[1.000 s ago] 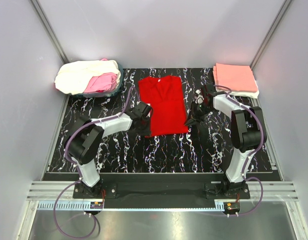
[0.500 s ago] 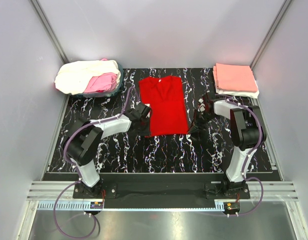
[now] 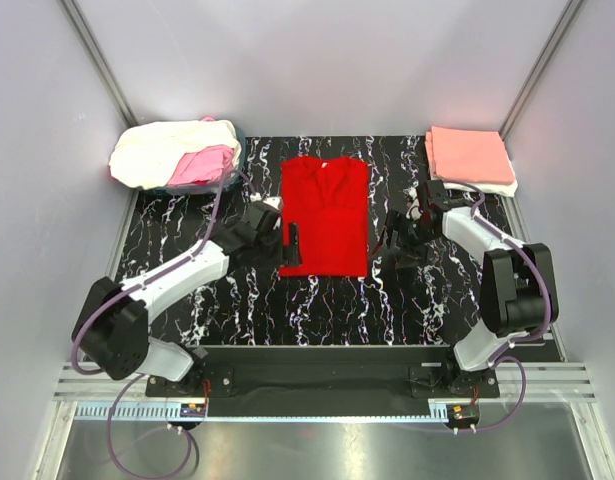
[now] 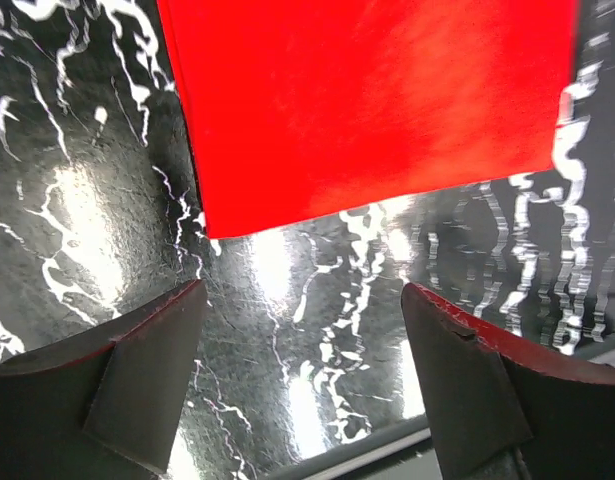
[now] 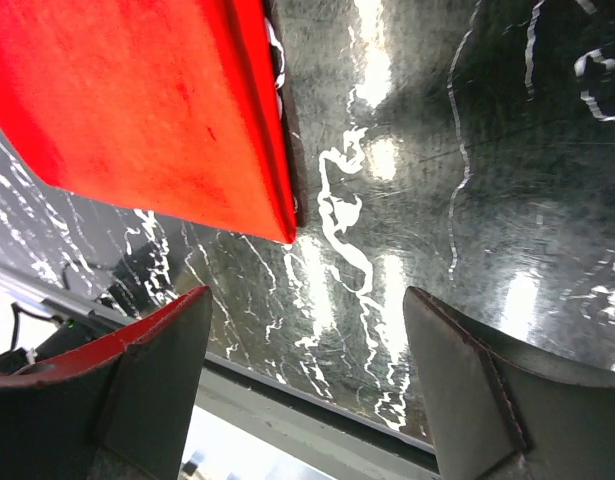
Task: Fold and stack the t-shirts
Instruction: Fold the tshirt
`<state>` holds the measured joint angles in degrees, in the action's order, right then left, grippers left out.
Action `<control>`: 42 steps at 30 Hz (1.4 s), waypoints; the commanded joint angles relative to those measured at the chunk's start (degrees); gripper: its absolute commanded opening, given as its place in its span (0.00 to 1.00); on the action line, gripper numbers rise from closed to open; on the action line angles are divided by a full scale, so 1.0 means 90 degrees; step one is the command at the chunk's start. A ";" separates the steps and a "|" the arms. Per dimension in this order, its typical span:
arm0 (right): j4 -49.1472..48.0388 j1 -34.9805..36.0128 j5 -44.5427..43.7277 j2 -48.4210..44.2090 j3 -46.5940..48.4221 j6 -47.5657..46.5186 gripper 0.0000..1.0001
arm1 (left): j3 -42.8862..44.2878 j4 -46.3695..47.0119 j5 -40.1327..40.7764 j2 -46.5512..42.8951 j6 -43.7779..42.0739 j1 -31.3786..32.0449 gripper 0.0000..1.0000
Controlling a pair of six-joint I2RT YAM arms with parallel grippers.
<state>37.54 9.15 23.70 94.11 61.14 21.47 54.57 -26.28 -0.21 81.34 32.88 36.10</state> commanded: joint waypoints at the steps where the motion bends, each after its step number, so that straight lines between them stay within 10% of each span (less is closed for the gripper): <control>1: -0.0069 -0.0020 0.0323 -0.0124 -0.0172 0.0162 0.85 | -0.0290 0.0068 0.0092 -0.0434 0.0086 -0.0143 0.85; 12: -0.0879 -0.0010 0.1047 0.0588 -0.0437 0.0543 0.66 | -0.1609 0.1777 -0.1607 -0.0006 0.0155 -0.1549 0.64; 42: -0.0294 0.0781 0.0247 0.1868 0.0716 0.0759 0.26 | -0.1991 0.2901 -0.2203 0.0923 0.0594 -0.1589 0.46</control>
<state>33.78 15.29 28.82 110.04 65.82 28.75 37.43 -0.03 -19.94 88.36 38.92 21.78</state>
